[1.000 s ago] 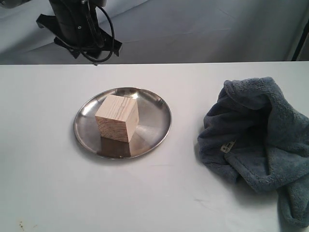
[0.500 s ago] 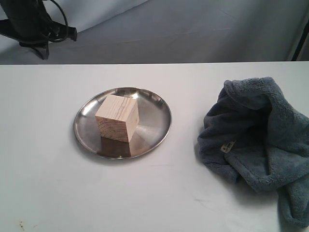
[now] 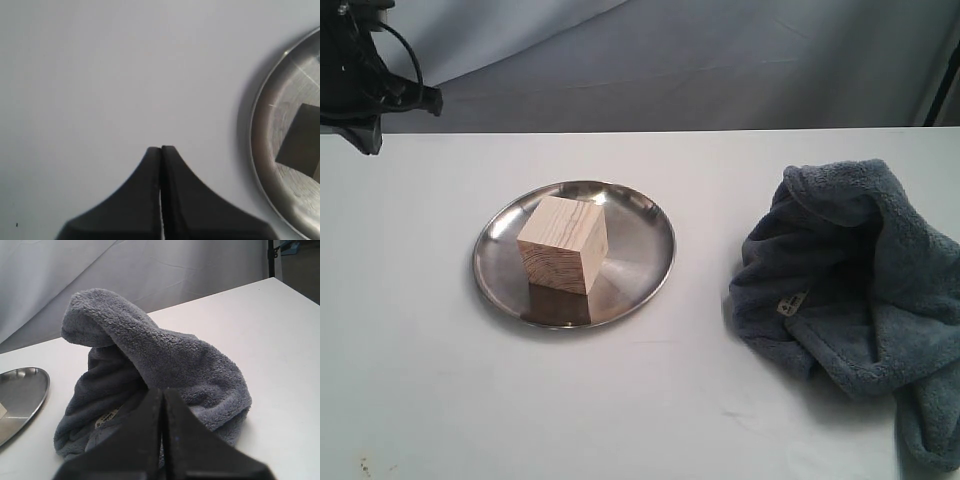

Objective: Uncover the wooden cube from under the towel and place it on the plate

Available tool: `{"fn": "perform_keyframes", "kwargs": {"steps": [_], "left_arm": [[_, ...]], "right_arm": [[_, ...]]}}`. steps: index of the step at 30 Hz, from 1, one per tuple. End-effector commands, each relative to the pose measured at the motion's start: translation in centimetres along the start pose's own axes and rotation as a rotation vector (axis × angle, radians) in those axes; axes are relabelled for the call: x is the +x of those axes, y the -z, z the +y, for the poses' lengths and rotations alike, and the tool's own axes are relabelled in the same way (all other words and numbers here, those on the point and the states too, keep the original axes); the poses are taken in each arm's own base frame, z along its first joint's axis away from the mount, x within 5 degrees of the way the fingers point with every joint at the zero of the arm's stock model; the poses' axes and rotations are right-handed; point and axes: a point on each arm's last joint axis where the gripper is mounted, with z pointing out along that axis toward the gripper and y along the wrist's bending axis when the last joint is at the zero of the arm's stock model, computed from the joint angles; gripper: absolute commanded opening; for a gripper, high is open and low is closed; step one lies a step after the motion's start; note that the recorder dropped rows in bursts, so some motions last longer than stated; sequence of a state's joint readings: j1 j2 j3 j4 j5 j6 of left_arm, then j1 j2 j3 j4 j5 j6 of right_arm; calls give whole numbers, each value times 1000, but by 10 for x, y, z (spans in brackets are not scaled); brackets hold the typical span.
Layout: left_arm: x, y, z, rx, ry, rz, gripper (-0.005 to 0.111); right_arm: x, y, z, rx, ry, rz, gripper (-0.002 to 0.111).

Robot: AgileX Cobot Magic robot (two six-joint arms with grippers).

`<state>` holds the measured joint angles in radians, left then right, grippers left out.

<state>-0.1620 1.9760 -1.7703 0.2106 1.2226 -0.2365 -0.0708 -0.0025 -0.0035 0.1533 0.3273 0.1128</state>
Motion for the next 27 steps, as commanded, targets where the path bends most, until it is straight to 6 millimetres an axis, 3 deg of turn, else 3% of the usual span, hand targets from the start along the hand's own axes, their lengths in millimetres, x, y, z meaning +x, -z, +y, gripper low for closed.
{"fn": "perform_keyframes", "kwargs": {"steps": [1, 6, 17, 27], "left_arm": [[12, 10, 4, -4, 42, 0, 0], [30, 11, 18, 10, 84, 46, 0], [68, 19, 76, 69, 230, 32, 0], [105, 45, 80, 89, 255, -80, 0]], "right_arm": [[1, -1, -1, 3, 15, 5, 0], [1, -1, -1, 3, 15, 5, 0], [1, -1, -1, 3, 15, 5, 0], [1, -1, -1, 3, 15, 5, 0]]}}
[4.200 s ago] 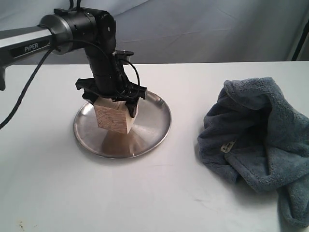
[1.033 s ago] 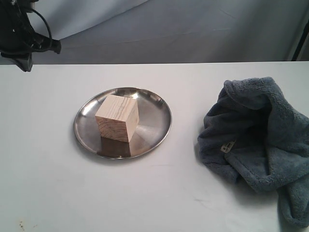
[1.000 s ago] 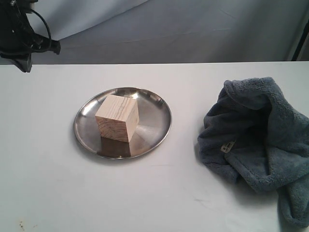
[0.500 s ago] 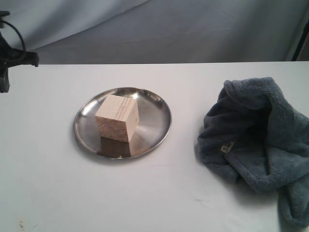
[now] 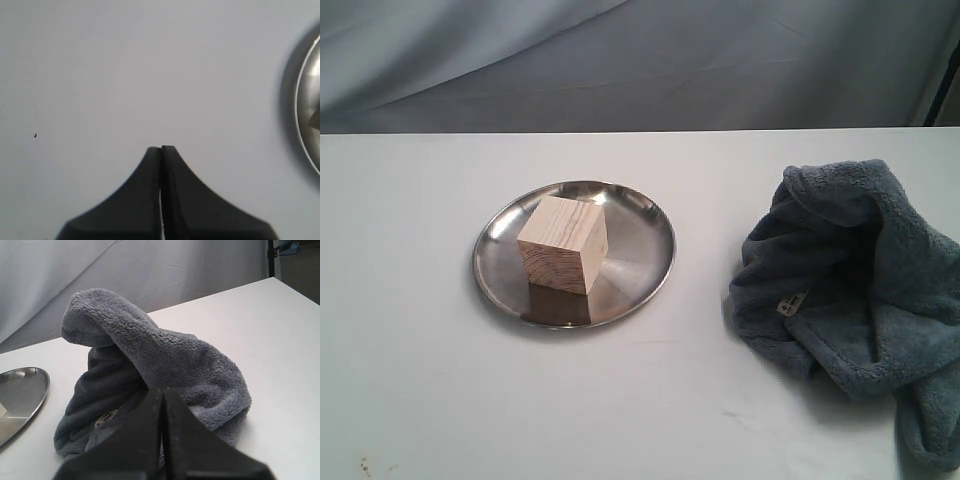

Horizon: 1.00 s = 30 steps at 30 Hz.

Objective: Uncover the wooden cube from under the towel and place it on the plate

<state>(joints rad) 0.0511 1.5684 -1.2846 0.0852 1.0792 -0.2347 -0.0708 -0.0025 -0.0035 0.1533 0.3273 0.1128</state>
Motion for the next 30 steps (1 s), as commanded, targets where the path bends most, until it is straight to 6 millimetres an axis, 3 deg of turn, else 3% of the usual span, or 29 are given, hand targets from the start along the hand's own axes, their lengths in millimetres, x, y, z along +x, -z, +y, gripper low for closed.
{"fn": "perform_keyframes", "kwargs": {"steps": [1, 13, 24, 30], "left_arm": [[13, 16, 3, 32, 13, -66, 0], [49, 53, 11, 83, 30, -218, 0], [108, 83, 24, 127, 38, -406, 0], [143, 110, 33, 173, 44, -637, 0]], "right_arm": [[1, -1, -1, 3, 15, 5, 0], [1, -1, -1, 3, 15, 5, 0], [1, -1, -1, 3, 15, 5, 0], [1, -1, -1, 3, 15, 5, 0]]}}
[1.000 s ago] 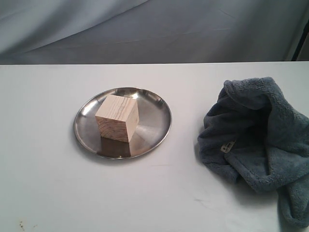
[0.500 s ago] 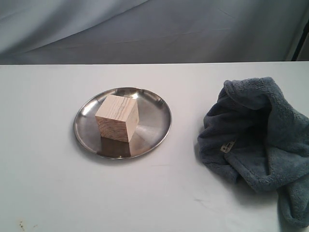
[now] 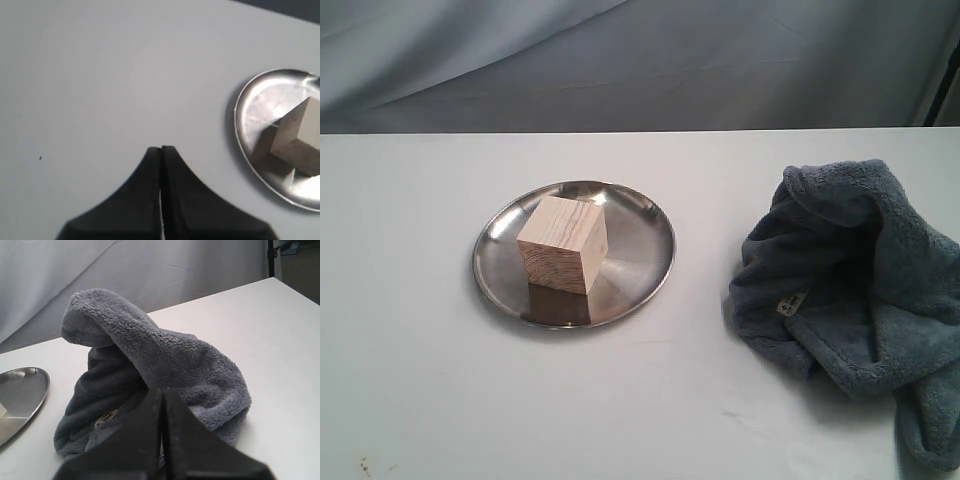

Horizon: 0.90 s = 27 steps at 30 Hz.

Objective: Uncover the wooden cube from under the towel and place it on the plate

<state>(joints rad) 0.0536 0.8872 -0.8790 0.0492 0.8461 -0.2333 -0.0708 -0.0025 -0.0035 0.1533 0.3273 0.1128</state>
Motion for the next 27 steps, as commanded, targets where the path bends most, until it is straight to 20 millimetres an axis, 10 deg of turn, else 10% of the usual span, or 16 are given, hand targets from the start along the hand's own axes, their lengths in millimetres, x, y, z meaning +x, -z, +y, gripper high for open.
{"fn": "perform_keyframes", "kwargs": {"steps": [1, 27], "left_arm": [[13, 30, 3, 48, 8, -189, 0], [119, 129, 27, 136, -93, -849, 0]], "right_arm": [[1, -1, -1, 3, 15, 5, 0], [1, -1, -1, 3, 15, 5, 0]]}}
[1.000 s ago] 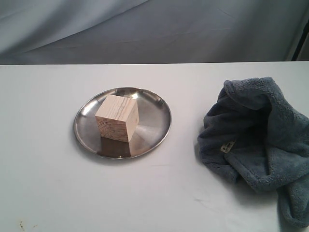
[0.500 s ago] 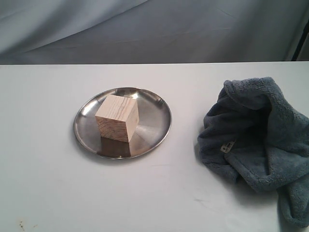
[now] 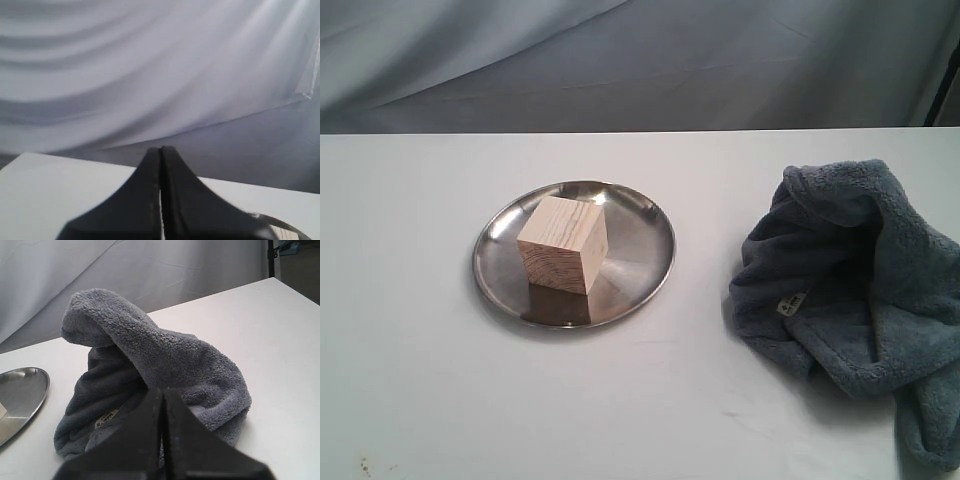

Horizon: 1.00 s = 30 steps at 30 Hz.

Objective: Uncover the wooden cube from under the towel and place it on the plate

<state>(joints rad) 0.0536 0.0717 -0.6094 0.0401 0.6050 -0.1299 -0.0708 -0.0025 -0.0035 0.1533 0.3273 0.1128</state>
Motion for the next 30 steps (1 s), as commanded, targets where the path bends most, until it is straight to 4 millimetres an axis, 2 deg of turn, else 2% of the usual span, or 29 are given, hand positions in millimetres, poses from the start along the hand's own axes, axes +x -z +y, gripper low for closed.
{"fn": "perform_keyframes", "kwargs": {"steps": [1, 10, 13, 15, 18, 26, 30], "left_arm": [[1, 15, 0, 10, -19, -72, 0], [-1, 18, 0, 6, -24, -61, 0], [5, 14, 7, -66, -115, -37, 0], [12, 9, 7, -67, -95, -25, 0], [30, -4, 6, -39, 69, 1, 0], [84, -39, 6, 32, 52, -158, 0], [117, -48, 9, 28, -12, -103, 0]], "right_arm": [[1, -1, -1, 3, 15, 5, 0], [1, -1, -1, 3, 15, 5, 0], [1, -1, -1, 3, 15, 5, 0], [1, -1, -1, 3, 15, 5, 0], [1, -1, -1, 3, 15, 5, 0], [1, -1, -1, 3, 15, 5, 0], [1, -1, -1, 3, 15, 5, 0]]}}
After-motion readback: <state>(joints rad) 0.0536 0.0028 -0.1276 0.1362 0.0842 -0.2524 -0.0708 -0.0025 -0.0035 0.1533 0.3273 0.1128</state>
